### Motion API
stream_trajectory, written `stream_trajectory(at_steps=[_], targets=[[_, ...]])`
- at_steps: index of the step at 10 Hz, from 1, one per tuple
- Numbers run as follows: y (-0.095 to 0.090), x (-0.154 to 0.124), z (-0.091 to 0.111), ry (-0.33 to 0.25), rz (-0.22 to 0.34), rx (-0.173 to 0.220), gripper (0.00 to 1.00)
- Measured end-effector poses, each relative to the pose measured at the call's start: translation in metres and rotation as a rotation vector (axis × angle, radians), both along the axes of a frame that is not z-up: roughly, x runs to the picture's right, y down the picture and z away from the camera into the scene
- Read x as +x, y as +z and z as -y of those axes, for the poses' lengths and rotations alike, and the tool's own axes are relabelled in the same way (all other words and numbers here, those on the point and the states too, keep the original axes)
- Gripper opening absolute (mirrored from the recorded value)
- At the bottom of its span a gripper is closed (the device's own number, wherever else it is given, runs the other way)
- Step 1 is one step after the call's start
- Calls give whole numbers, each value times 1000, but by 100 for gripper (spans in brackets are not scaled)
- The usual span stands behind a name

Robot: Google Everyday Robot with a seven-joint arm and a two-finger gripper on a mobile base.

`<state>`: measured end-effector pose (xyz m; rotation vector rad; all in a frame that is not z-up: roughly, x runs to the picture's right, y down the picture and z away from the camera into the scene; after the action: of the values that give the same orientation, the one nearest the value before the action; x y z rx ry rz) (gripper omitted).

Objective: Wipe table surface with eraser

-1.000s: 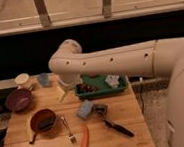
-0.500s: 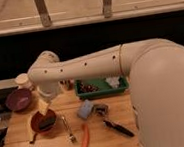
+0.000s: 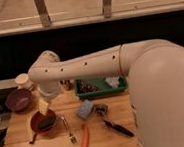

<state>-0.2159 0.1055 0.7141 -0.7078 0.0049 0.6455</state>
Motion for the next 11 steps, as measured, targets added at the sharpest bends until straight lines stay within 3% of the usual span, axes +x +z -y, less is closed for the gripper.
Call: stream_trajectory(at_steps=[2, 8, 11], targets=[[13, -27, -17, -22, 39, -54, 76], [16, -29, -23, -20, 44, -76, 76], [27, -37, -55, -8, 66, -136, 76]])
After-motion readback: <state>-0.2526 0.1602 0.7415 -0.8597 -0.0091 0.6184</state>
